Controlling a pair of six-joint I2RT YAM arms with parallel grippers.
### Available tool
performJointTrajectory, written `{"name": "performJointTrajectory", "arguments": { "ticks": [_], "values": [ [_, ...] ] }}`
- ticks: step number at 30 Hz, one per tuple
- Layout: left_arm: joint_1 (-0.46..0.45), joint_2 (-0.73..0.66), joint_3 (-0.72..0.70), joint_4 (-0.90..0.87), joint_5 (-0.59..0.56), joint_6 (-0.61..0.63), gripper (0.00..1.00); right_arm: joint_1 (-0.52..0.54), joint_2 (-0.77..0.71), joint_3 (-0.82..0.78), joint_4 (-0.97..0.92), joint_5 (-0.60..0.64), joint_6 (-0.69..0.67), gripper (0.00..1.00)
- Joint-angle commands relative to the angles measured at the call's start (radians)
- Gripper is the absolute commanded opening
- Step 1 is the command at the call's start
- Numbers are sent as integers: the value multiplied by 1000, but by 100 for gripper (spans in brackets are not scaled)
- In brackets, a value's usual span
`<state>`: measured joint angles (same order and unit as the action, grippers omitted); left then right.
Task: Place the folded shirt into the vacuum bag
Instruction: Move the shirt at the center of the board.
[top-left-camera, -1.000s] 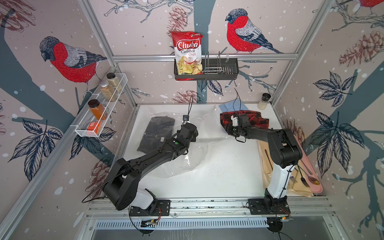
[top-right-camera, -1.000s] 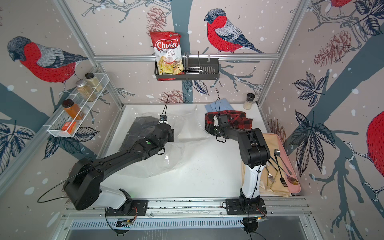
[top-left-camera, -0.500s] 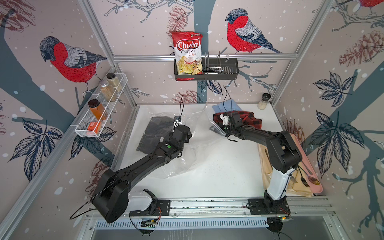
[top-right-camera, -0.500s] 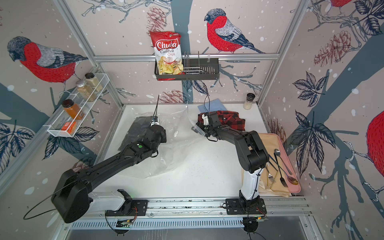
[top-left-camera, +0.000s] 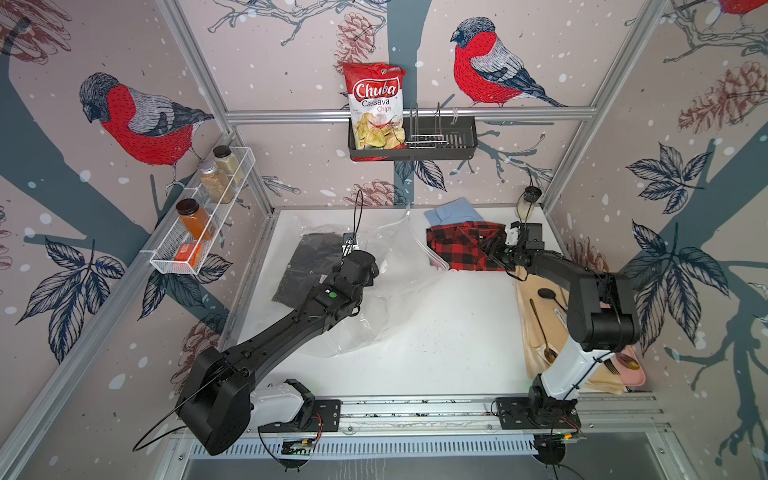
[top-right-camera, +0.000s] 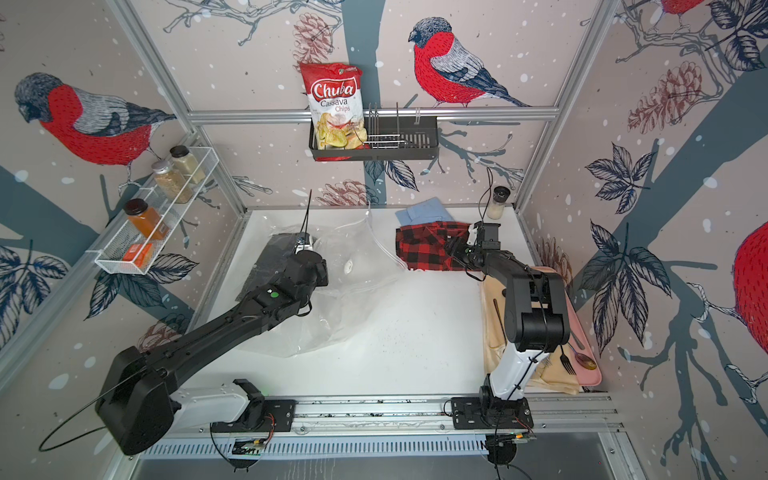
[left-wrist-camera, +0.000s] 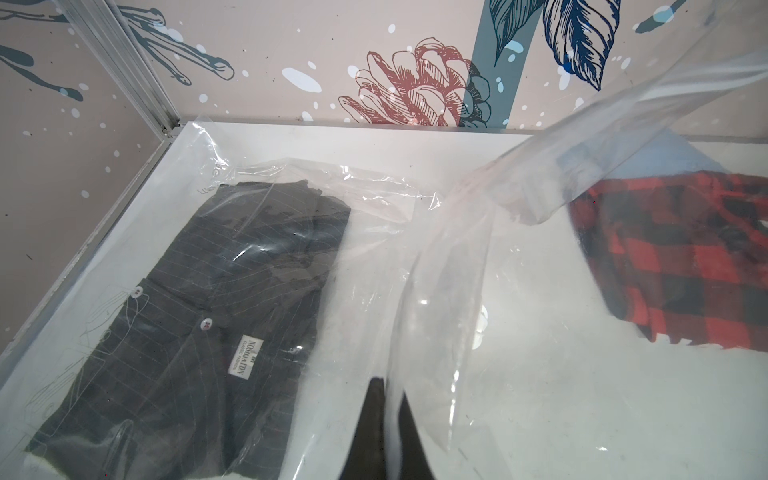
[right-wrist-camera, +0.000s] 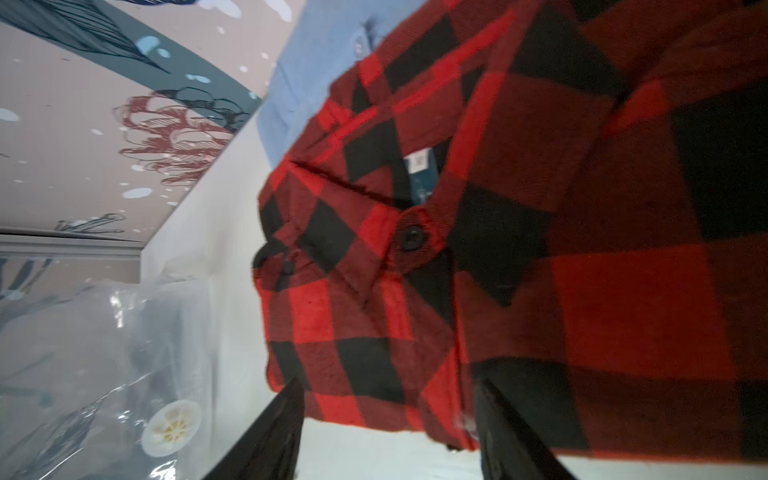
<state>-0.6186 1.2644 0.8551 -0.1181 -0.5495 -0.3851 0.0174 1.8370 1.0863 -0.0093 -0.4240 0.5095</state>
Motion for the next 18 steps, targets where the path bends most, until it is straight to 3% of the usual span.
{"name": "performJointTrajectory", "arguments": {
  "ticks": [1,10,18],
  "values": [
    [3,6,3,-5,8,2,0,9,72,12,-23,6,-44,64],
    [3,-3,5,-20,1,2,0,183,141,13,20,5,6,64],
    [3,-6,5,-35,-17,4,0,321,-7,-53,31,-2,47,64]
  ]
}}
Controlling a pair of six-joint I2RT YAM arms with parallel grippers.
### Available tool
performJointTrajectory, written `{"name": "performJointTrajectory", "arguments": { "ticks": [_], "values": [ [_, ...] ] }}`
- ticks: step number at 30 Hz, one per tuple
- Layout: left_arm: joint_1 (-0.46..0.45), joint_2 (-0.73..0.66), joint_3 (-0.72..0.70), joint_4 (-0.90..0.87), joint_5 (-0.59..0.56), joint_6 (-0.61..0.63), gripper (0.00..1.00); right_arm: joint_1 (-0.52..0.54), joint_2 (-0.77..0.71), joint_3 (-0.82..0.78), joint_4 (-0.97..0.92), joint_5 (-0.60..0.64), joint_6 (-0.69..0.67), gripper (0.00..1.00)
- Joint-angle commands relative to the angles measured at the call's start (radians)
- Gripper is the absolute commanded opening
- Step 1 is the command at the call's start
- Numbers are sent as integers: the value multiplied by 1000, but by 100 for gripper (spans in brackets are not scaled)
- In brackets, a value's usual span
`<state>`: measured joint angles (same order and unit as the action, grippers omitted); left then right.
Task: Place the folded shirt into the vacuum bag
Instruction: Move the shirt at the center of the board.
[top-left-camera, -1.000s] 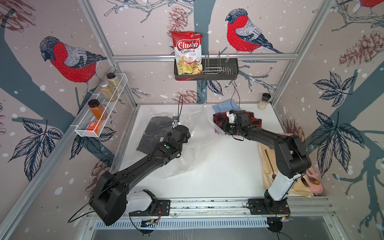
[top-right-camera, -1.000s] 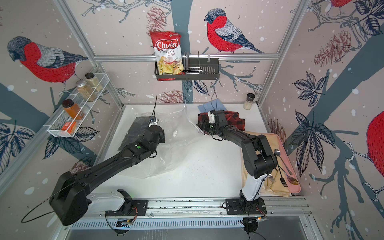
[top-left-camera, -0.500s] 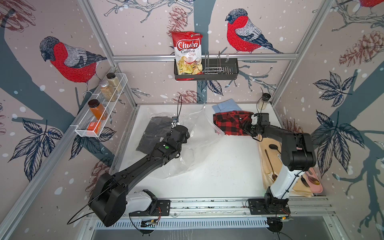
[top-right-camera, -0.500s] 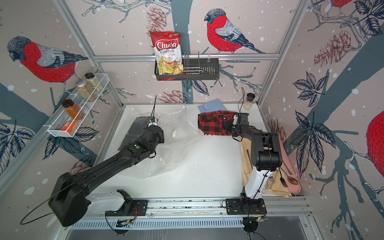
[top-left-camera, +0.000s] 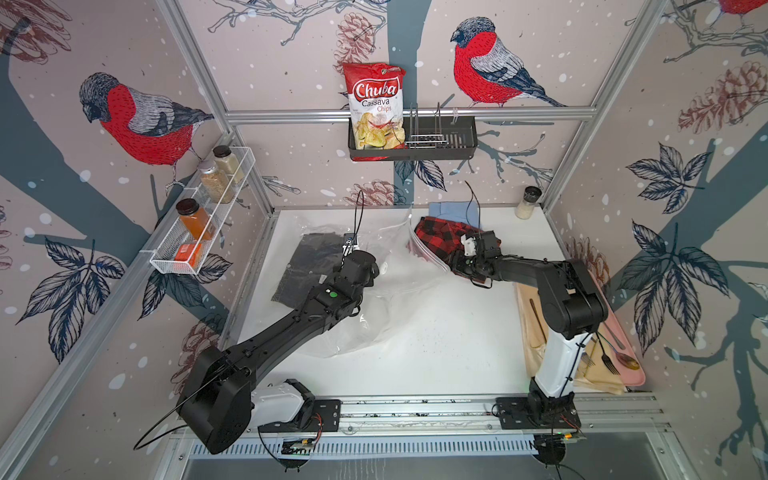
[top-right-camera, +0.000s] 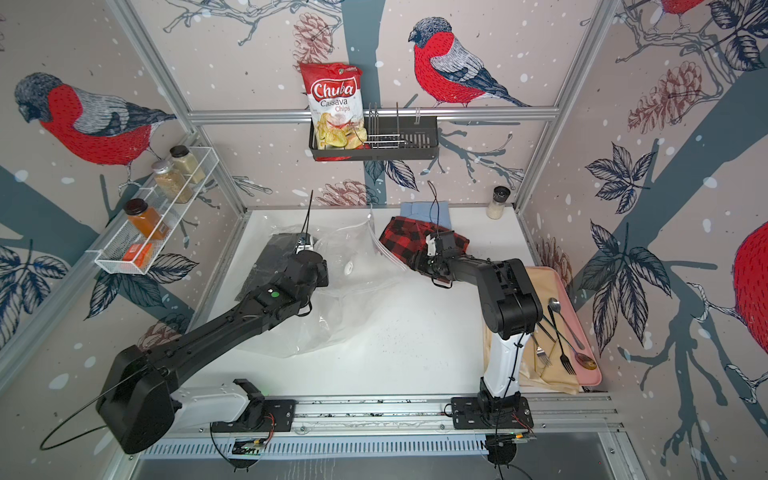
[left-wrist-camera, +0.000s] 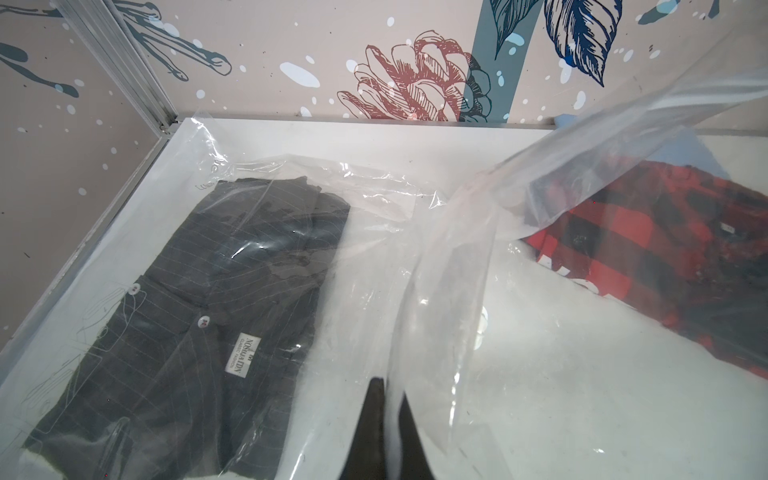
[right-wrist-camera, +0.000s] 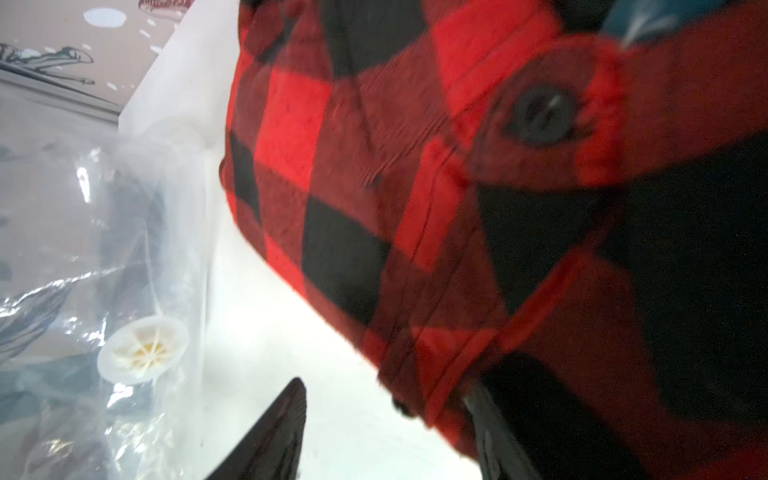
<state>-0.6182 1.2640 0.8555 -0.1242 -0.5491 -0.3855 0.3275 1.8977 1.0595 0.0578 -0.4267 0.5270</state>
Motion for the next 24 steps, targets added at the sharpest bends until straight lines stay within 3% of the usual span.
{"name": "performJointTrajectory", "arguments": {
  "ticks": [1,9,15,18,24],
  "values": [
    [3,-6,4,-31,-20,4,0,10,-104,-45,-38,12,32,65],
    [4,-4,12,-32,-22,13,0,-141,-351,-225,-74,83,4,67],
    [5,21,31,-24,-16,21,0,-287,-318,-239,-86,60,-47,61],
    [4,34,37,-20,-9,22,0,-316,-268,-190,-101,62,-62,52],
    [7,35,36,-21,-16,23,0,-343,-165,-113,-142,100,-87,52]
  ]
}}
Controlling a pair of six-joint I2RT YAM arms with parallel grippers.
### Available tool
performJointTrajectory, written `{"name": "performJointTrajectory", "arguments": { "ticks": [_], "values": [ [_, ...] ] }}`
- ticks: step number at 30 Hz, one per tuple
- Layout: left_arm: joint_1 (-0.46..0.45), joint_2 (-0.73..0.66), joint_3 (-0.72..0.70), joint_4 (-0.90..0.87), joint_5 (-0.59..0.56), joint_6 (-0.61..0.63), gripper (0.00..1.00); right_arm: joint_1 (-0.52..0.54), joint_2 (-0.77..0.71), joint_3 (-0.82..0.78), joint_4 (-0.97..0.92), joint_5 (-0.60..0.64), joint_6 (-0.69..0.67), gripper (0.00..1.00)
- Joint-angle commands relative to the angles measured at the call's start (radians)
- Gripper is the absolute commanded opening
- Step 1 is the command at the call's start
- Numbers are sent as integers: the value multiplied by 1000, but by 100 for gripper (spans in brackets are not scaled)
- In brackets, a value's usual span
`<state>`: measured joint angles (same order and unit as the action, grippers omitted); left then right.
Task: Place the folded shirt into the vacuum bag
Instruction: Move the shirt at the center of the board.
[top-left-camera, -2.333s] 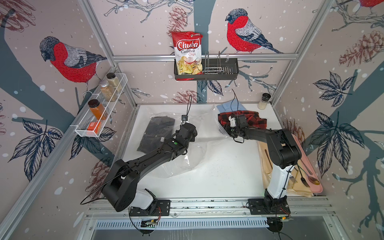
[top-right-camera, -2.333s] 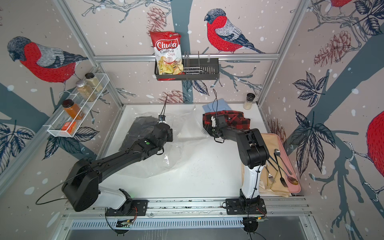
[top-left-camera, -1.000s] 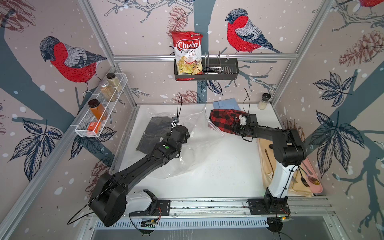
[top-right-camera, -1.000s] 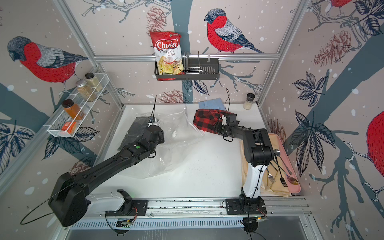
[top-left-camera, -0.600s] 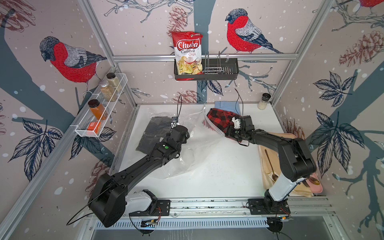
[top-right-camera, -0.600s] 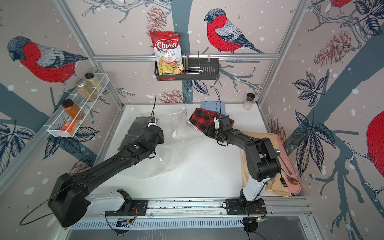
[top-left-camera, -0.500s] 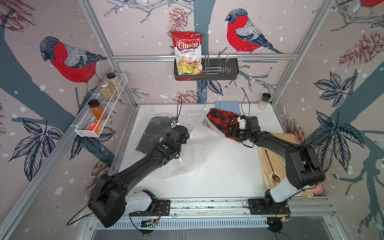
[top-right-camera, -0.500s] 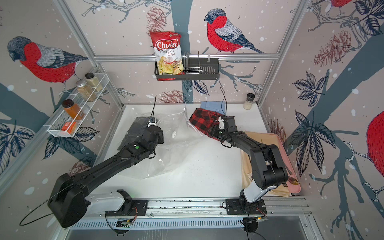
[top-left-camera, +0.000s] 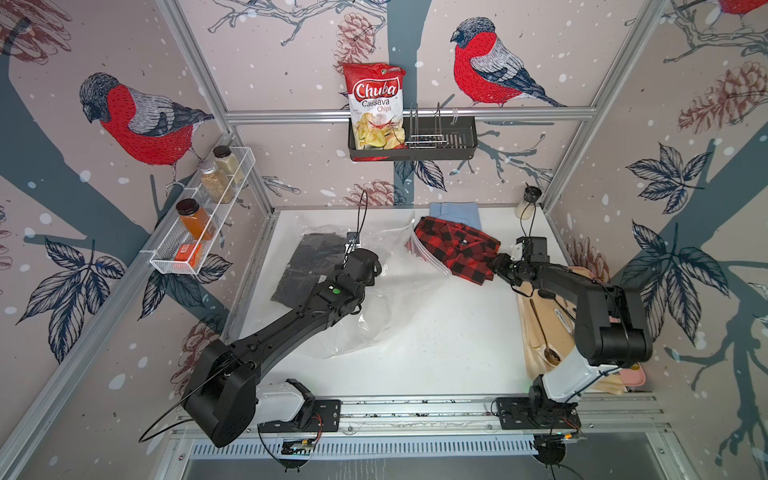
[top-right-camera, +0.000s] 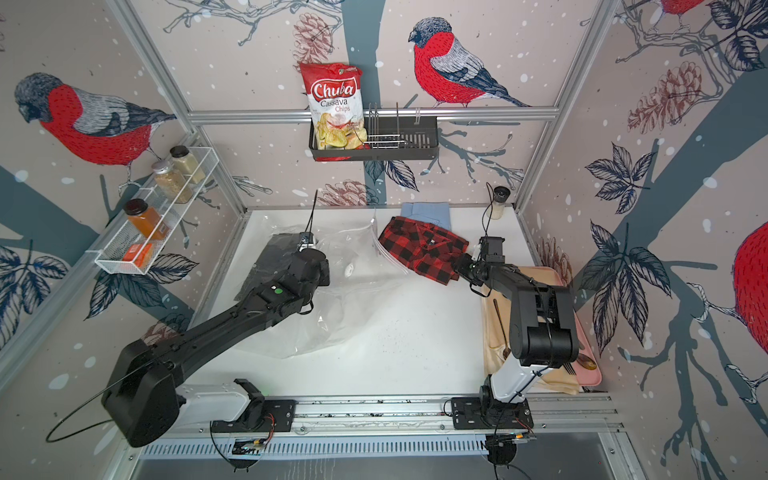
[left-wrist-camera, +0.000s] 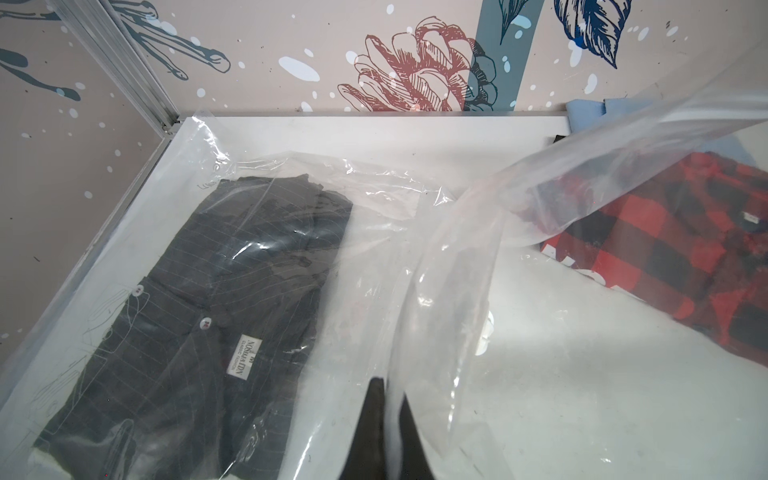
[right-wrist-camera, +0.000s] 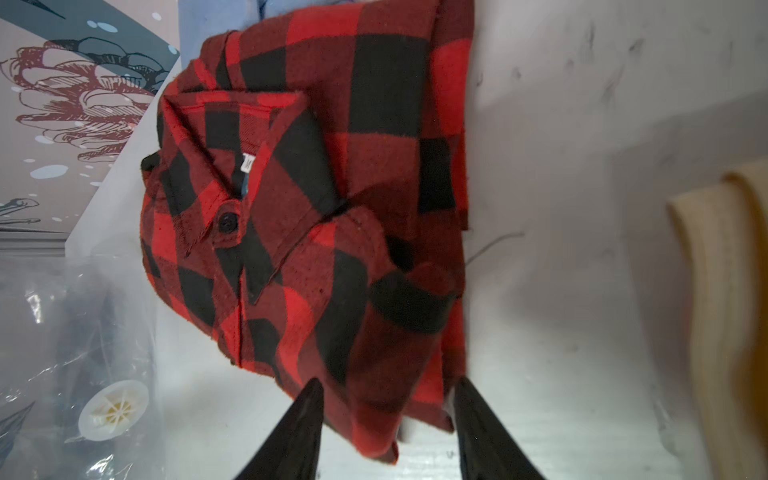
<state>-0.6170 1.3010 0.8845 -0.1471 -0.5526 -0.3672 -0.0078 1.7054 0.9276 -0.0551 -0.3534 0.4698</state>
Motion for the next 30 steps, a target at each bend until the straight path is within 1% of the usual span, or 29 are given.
{"name": "performJointTrajectory", "arguments": {
  "ticks": [1,5,10,13,15,16,19,20,25,26,30],
  "values": [
    [7,-3,5,0,-12,6,0,-10,38,23,-27,30,-31,52],
    [10,-3,8,-2,-10,8,0,-10,87,39,-38,17,-37,53],
    [11,-6,10,-4,-7,13,0,6,82,6,-49,39,-39,63],
    [13,-2,10,2,-4,14,0,19,84,-12,-45,45,-37,64],
    [14,3,10,7,-3,15,0,27,98,-17,-40,47,-36,59],
    [14,6,10,10,-2,15,0,30,108,-19,-36,44,-34,53],
    [17,13,8,15,2,14,0,35,113,-33,-23,33,-27,32],
    [17,15,8,17,3,15,0,35,101,-40,-18,33,-24,24],
    [20,16,5,27,10,16,0,44,-11,-70,0,-1,-7,2],
    [20,17,5,29,12,17,0,50,-43,-77,0,-8,-1,0],
    [22,19,5,34,15,17,0,75,-162,-97,-36,1,33,0]
  ]
}}
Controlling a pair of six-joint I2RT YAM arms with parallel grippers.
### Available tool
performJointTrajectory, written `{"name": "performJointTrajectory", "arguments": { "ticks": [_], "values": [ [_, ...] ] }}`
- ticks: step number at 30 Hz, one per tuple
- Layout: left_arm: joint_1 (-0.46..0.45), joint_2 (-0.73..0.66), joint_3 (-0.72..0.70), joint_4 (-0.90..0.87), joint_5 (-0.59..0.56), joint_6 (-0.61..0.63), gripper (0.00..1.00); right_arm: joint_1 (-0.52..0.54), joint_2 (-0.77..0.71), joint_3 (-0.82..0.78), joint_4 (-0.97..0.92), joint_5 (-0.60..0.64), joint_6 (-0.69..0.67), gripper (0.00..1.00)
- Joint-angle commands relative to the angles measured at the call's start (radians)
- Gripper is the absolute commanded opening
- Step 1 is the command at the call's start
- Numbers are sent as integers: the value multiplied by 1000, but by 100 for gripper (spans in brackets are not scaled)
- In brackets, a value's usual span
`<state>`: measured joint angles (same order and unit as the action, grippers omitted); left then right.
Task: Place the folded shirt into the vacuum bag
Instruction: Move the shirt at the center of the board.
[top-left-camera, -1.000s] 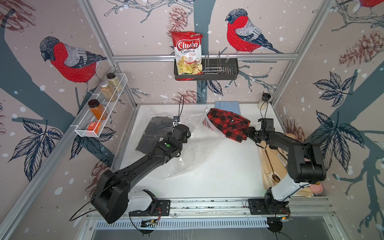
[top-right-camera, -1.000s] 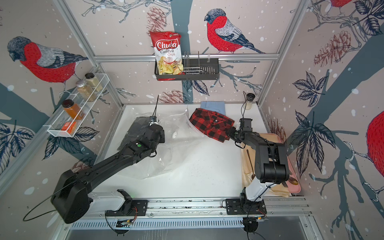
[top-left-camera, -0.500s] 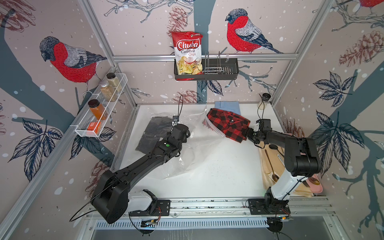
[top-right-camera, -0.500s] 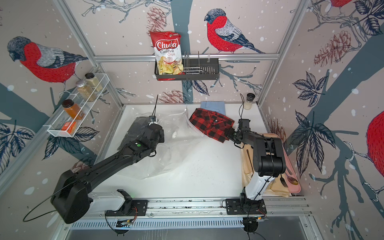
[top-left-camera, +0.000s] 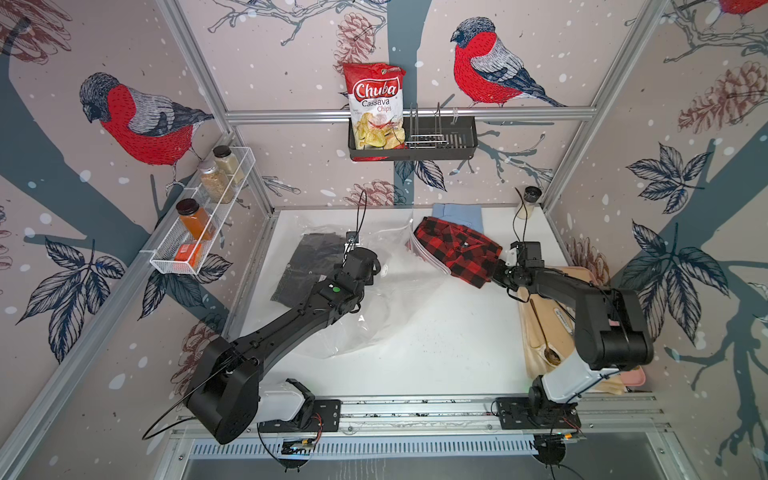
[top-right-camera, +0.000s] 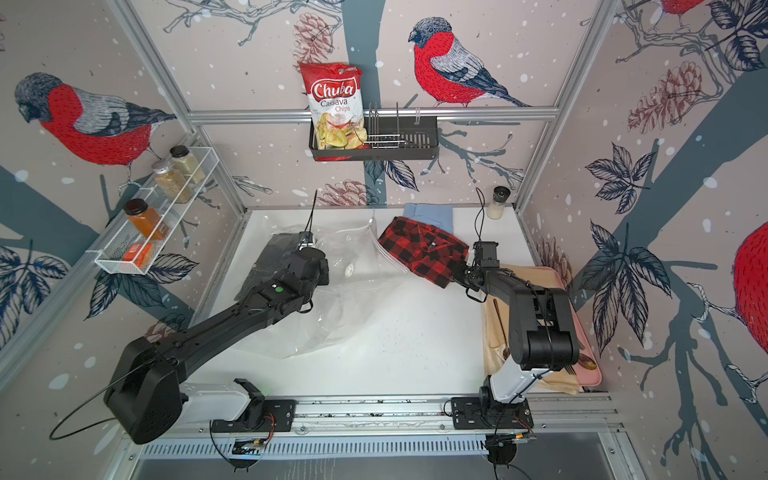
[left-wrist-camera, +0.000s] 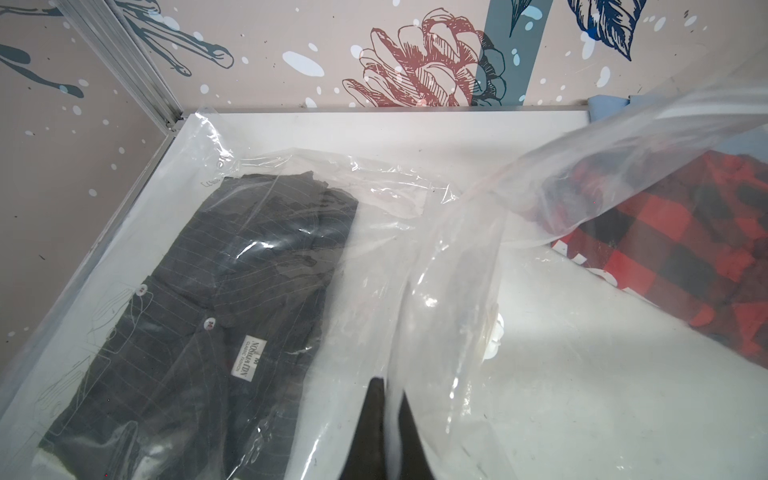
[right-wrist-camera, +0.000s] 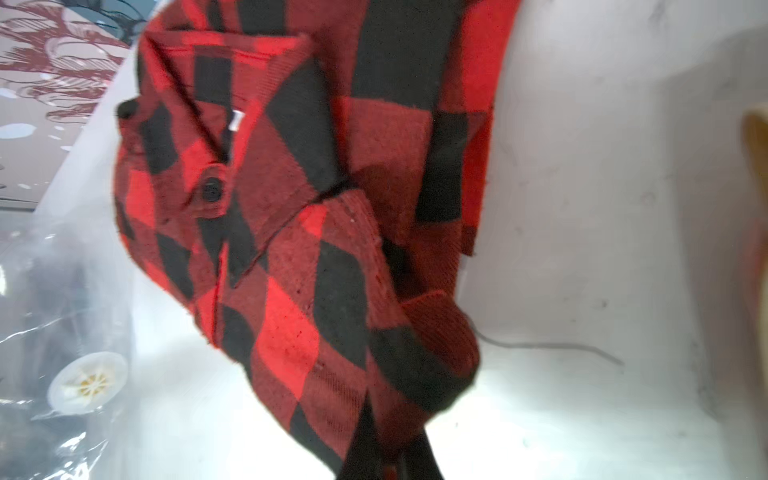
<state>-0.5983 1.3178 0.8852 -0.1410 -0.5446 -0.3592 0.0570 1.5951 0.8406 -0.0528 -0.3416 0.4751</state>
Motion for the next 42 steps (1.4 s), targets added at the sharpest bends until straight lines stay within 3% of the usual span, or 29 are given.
{"name": "performJointTrajectory", "arguments": {
  "ticks": [1,6,15,16,17,19,23,25,29,31,35,42],
  "values": [
    [3,1,3,28,8,8,0,13,-84,-24,-50,-7,42,0],
    [5,-6,-3,27,9,9,0,75,-243,-139,-95,23,121,0],
    [5,-8,-11,26,16,10,0,309,-584,-451,-78,145,393,0],
    [5,-6,-12,26,15,9,0,337,-625,-468,-84,154,415,9],
    [5,-7,-14,28,14,8,0,354,-661,-474,-103,156,426,25],
    [5,-3,-12,26,12,8,0,359,-719,-452,-165,160,420,43],
    [5,0,-1,19,8,8,0,337,-825,-365,-290,240,364,65],
    [5,1,7,14,6,8,0,275,-843,-316,-321,203,310,71],
    [5,3,16,8,1,11,0,129,-790,-243,-273,33,214,71],
    [6,7,22,2,-17,13,0,113,-715,-200,-217,-36,184,70],
    [11,-13,19,-19,-70,13,0,138,-509,-81,-129,-106,120,64],
    [38,-109,-12,-58,-148,-13,0,231,-88,205,-138,-97,3,54]
  ]
}}
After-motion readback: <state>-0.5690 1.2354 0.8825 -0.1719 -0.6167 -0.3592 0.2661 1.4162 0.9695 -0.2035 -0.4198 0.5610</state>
